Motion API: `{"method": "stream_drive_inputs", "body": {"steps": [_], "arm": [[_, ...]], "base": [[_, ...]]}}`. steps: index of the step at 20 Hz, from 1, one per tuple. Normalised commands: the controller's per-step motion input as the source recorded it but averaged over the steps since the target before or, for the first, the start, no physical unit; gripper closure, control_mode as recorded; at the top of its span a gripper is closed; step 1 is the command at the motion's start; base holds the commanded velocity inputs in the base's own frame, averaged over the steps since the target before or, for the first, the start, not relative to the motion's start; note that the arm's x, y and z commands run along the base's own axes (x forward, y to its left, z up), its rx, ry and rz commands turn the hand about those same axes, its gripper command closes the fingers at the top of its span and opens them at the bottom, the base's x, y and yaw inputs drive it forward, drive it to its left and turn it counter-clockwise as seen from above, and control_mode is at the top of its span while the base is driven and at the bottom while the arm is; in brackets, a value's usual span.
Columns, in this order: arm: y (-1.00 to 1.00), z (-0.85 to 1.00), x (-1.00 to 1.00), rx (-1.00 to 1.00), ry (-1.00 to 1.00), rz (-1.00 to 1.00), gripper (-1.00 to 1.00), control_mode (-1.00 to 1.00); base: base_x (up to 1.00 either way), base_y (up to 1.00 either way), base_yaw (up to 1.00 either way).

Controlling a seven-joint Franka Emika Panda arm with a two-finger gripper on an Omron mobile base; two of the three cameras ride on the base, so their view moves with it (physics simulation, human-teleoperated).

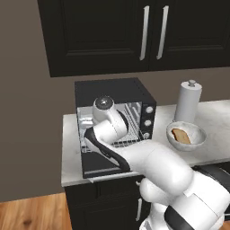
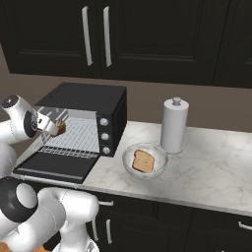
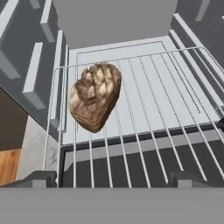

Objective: Pick up the heated bread from the toaster oven and place it in the bowl. Then move the bread bowl to the dining counter.

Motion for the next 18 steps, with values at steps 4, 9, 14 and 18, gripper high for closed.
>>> {"method": "stream_drive_inputs", "body": {"steps": [4,9,14,18], "arm": [[0.17,-0.04,0.33,0.0,0.0,-0.05,-1.0,-1.0],[0.05,-0.11,0.25,0.0,0.0,-0.04,-1.0,-1.0],[0.0,-0.14,0.22,0.0,0.0,-0.05,-1.0,-1.0],[0.0,-0.19,0.21,0.0,0.0,-0.05,-1.0,-1.0]], "base": [[0.0,0.0,0.0],[0.0,0.0,0.0],[0.0,0.0,0.0],[0.0,0.0,0.0]]}}
